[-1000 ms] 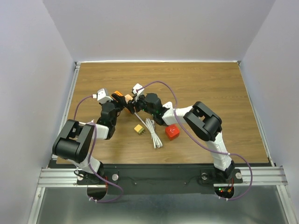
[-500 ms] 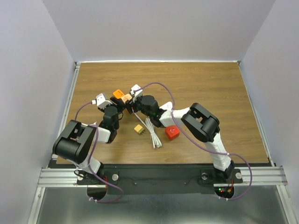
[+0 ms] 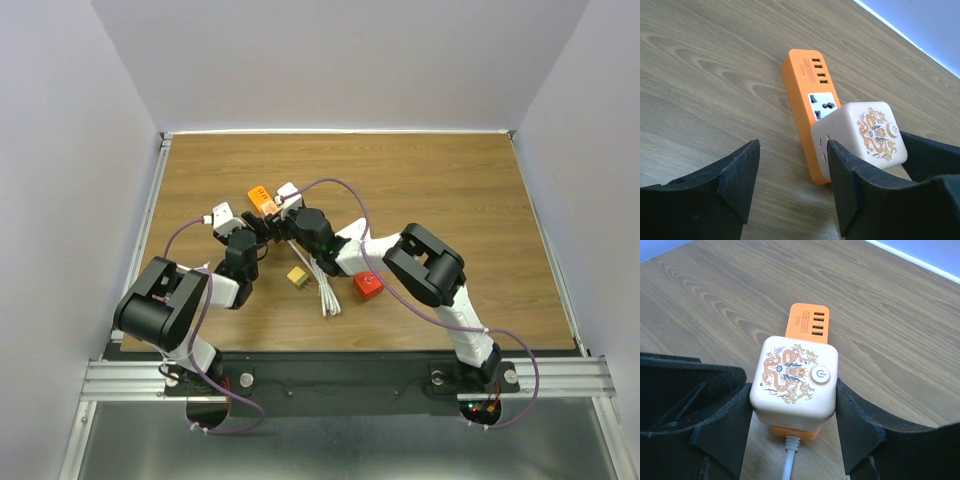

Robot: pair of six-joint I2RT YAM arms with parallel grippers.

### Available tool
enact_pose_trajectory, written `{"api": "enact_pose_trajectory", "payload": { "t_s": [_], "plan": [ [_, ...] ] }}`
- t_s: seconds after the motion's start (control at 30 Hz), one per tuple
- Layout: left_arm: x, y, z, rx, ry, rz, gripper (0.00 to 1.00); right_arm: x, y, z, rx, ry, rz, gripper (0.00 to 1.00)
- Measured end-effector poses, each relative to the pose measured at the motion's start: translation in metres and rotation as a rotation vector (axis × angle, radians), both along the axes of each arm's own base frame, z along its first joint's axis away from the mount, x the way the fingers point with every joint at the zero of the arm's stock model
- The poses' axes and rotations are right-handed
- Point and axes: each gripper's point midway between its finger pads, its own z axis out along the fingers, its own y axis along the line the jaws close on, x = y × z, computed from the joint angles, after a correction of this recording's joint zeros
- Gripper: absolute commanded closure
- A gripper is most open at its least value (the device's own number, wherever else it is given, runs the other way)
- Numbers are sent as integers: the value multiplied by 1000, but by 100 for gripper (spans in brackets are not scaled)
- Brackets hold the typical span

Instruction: Insert the plug

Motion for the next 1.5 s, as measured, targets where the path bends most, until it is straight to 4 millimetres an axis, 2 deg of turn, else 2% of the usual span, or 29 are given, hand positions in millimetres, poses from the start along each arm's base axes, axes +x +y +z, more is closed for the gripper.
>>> {"api": "enact_pose_trajectory", "payload": {
  "t_s": [0.33,0.47,0.67,0.87,0.93,1.07,1.1,1.17,1.2,1.27,1.3,1.4,1.5],
  "plan": [
    [-9,3,-15,53,73,-5,33,11,8,0,-10,-10,-30,100],
    [-14,-1,-11,49,71,-27,33,15,10,-1,-11,-12,-46,100],
    [-26,-2,18,17,6,-54,30,17,13,0,-15,-13,-72,100],
    [-35,2,58,-7,-81,-59,25,17,12,1,1,14,-94,99],
    [-39,2,64,-10,-96,-63,23,16,11,1,4,21,-95,96],
    [-45,3,73,-4,-109,-70,21,13,10,4,-1,49,-94,75],
    [-46,4,75,-3,-112,-72,21,12,10,5,-2,54,-93,64],
    [-49,5,75,3,-110,-73,22,9,9,6,-6,64,-85,52],
    [-50,5,76,5,-111,-74,22,7,9,6,-8,69,-80,40],
    [-52,6,75,10,-107,-74,22,1,7,6,-18,79,-70,32],
    [-53,7,76,12,-108,-74,22,-2,7,7,-19,82,-62,23],
    [-54,8,78,17,-111,-75,22,-15,0,7,-29,104,-40,7],
    [-56,9,79,26,-109,-75,22,-33,-7,9,-33,123,-5,3]
  ]
}}
